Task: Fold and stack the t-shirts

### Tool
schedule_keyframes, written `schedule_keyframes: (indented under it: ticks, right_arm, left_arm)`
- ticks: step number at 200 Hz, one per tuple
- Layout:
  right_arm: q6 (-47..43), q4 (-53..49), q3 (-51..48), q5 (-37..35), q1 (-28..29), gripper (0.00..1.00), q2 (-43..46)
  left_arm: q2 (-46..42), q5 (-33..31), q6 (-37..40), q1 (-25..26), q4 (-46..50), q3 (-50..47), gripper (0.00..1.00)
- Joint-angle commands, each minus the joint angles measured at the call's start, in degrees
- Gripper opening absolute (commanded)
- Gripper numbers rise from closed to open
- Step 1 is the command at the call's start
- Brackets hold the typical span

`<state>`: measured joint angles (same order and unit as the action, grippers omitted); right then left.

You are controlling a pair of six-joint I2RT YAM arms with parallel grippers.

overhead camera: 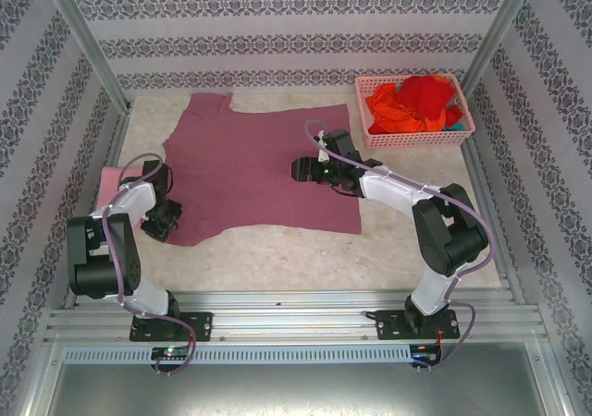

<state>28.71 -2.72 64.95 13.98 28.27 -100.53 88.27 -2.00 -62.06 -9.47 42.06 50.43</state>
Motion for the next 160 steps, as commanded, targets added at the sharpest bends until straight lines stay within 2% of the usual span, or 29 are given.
schedule_keyframes:
  ticks: [1, 37, 125, 147, 160]
  right_arm:
    - [0.8, 1.4, -0.6, -0.2, 0.2, 0.77, 1.7]
    - [1.5, 1.8, 0.2, 0.2, 0.3, 0.77, 1.0]
    - [1.2, -0.2, -0.8, -1.9, 0.6, 0.77, 2.1]
    - [1.9, -0.3, -2.0, -3.1, 0.4, 0.77, 3.5]
    - [2.5, -0.6, -3.0, -4.3, 0.2, 0.77, 4.7]
  left_arm:
    - [-2.8, -3.3, -1.0, -0.2, 4.5, -0.5, 0.49]
    - [-5.3, -5.6, -0.3, -0.4, 4.2, -2.4, 0.51]
    - [4.6, -2.5, -0.5, -0.4, -2.1, -3.1, 0.46]
    - [5.8, -1.5, -0.9, -0.4, -3.6, -4.3, 0.36]
    - [5.7, -1.1, -1.4, -0.4, -4.5, -5.4, 0.24]
